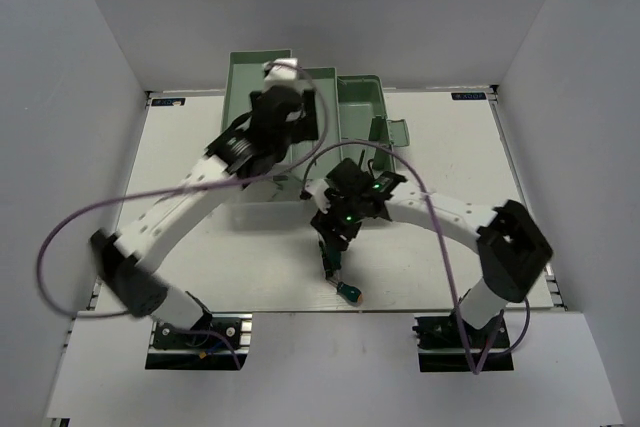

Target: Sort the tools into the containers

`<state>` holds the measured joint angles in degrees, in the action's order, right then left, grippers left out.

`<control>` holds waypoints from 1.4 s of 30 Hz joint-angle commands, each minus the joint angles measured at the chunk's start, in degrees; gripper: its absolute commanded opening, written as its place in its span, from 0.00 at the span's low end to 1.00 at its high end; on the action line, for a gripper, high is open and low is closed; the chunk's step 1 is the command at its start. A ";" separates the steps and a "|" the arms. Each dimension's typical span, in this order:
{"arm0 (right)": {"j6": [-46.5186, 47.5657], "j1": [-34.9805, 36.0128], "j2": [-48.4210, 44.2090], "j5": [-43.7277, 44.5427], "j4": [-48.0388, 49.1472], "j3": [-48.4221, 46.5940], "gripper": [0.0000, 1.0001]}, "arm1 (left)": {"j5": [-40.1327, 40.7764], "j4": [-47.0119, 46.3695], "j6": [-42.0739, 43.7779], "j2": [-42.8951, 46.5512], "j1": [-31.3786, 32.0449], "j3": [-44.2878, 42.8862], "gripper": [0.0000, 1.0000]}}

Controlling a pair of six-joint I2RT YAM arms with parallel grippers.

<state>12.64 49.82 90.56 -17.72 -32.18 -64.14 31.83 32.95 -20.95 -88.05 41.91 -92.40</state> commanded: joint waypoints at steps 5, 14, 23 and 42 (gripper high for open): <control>-15.54 2.47 10.67 11.12 2.74 -9.16 0.63 | -2.30 8.78 -8.22 30.55 0.45 20.67 0.89; -19.76 5.10 15.17 14.81 2.21 -8.90 0.61 | -4.15 14.60 -13.33 40.06 0.45 27.19 0.91; -22.75 8.80 12.01 20.26 10.64 3.48 0.57 | -5.90 13.02 -13.33 40.06 0.45 28.86 0.91; -20.12 15.04 8.15 14.70 10.76 5.43 0.08 | -10.72 12.31 -14.47 39.98 0.45 32.80 0.91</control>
<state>-7.84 65.04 100.73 6.72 -15.66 -59.33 24.71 45.47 -35.03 -48.10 42.39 -61.12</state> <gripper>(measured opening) 0.208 0.909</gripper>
